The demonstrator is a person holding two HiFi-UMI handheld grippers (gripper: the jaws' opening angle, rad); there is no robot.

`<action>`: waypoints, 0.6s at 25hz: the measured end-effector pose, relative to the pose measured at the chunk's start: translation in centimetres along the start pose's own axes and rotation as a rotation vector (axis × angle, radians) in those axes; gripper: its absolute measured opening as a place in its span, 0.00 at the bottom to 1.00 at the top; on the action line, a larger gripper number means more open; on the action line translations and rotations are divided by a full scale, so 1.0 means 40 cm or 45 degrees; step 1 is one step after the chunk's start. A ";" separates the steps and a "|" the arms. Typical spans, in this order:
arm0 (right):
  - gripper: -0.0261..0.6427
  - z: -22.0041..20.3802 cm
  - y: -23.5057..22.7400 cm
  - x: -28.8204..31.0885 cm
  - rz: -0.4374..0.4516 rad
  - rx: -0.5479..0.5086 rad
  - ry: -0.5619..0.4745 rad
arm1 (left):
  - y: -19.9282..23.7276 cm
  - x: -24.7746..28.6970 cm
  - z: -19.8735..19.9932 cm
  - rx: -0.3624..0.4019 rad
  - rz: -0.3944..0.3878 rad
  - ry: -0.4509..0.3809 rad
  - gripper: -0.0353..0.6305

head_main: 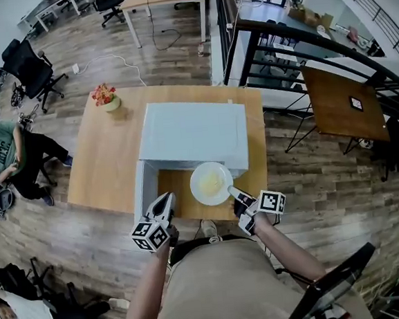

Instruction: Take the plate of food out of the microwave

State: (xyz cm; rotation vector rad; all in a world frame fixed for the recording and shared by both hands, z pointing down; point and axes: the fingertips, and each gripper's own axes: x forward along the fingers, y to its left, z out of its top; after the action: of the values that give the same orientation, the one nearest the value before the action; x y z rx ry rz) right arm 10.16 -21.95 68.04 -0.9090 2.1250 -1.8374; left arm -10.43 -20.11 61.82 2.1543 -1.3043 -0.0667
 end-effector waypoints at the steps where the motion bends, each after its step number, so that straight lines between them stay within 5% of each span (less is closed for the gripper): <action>1: 0.06 -0.023 -0.022 0.016 -0.009 0.012 0.027 | 0.007 -0.007 -0.010 -0.003 0.015 0.009 0.06; 15: 0.06 -0.200 -0.384 0.256 -0.182 0.093 0.270 | 0.069 -0.110 -0.055 -0.012 0.187 0.001 0.06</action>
State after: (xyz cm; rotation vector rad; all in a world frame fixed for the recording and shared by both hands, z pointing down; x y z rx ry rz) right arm 2.84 -21.68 86.77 -0.9067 2.1436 -2.1546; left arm -14.09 -16.36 63.90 2.0434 -1.4545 -0.0123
